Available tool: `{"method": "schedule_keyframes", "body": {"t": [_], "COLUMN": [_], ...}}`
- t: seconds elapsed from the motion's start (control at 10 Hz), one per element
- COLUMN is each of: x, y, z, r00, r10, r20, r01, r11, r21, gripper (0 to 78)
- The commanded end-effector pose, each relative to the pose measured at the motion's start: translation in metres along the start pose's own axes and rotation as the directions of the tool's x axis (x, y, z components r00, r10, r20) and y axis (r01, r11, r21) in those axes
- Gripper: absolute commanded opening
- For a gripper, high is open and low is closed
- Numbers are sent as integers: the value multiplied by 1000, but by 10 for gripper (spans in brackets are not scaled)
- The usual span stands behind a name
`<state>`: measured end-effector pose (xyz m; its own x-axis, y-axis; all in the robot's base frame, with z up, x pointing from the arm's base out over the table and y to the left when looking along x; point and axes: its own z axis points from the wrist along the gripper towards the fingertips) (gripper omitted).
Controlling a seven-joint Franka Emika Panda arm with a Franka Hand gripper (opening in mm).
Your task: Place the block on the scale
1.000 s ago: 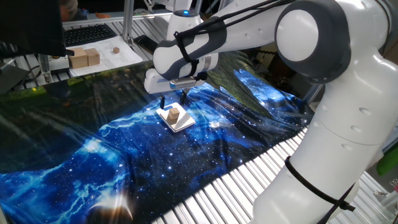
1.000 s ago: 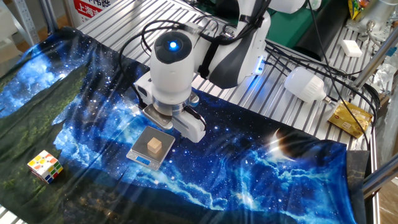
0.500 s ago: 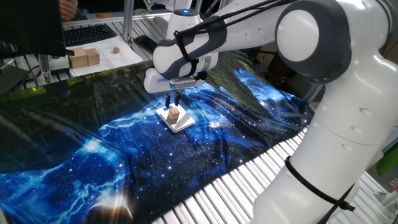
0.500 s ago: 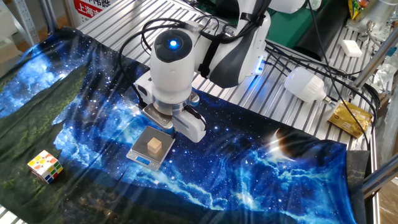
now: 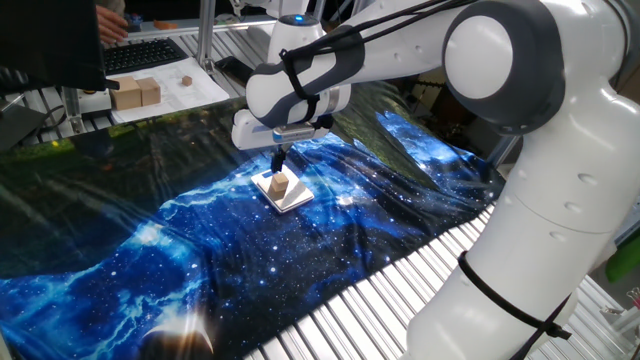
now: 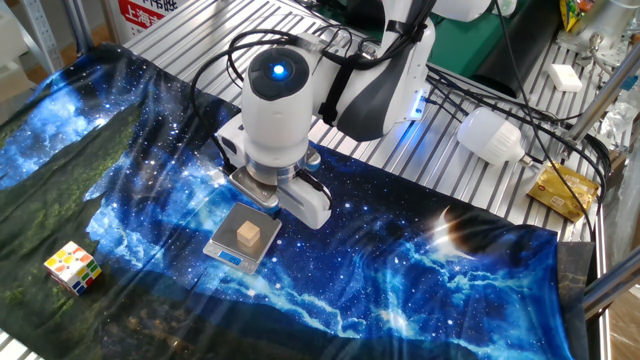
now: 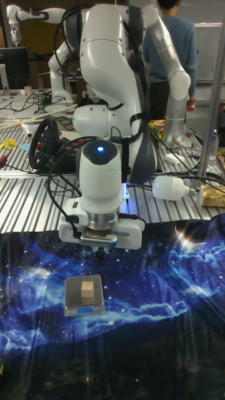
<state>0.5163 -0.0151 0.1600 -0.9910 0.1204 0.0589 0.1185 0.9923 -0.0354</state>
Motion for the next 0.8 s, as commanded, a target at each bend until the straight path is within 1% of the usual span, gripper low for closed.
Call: {"method": "schedule_keyframes", "body": {"t": [0.1,0.8], "x": [4,7], "y": [19,20], "z": [-51,-53], "r00": [1000,1000], "r10": [-8,-4], "r20": [-24,-24], "r01": [8,4], "r11": [1000,1000], "r21": [-11,-11], "gripper": [11,11]}}
